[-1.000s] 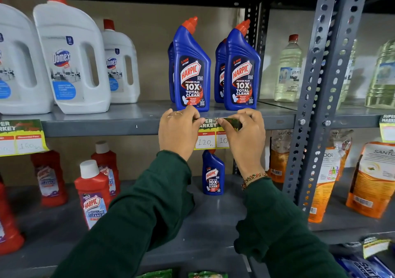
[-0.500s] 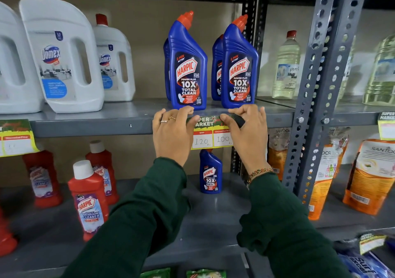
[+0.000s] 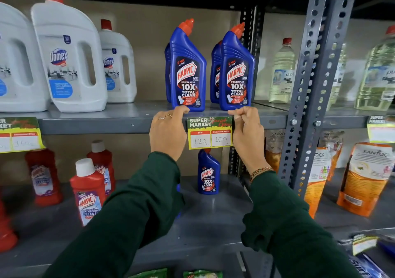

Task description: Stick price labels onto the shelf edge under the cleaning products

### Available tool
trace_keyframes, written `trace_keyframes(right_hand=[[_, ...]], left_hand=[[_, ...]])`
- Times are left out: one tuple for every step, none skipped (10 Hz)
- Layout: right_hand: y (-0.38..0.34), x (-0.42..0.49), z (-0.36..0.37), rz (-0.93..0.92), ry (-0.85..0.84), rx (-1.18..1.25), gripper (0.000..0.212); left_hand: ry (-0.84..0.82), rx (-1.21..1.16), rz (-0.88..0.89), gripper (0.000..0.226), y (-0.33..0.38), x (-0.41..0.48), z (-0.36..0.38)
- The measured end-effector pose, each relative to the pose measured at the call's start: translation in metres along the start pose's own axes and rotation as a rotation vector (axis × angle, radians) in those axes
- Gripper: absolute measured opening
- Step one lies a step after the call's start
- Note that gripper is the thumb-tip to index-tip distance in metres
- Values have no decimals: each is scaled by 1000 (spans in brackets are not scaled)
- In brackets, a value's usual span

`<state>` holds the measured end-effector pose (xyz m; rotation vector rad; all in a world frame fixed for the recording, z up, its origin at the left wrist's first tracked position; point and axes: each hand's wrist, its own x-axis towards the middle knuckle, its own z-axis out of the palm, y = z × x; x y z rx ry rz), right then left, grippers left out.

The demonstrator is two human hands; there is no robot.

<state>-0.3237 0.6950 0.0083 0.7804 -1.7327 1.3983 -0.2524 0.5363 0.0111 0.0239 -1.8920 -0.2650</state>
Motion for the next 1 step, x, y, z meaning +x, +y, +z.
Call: trace_keyframes(right_hand=[[-3,-12,-6,24,-42,30,10]], left_hand=[[-9,22,-45,26,-3,4,-2]])
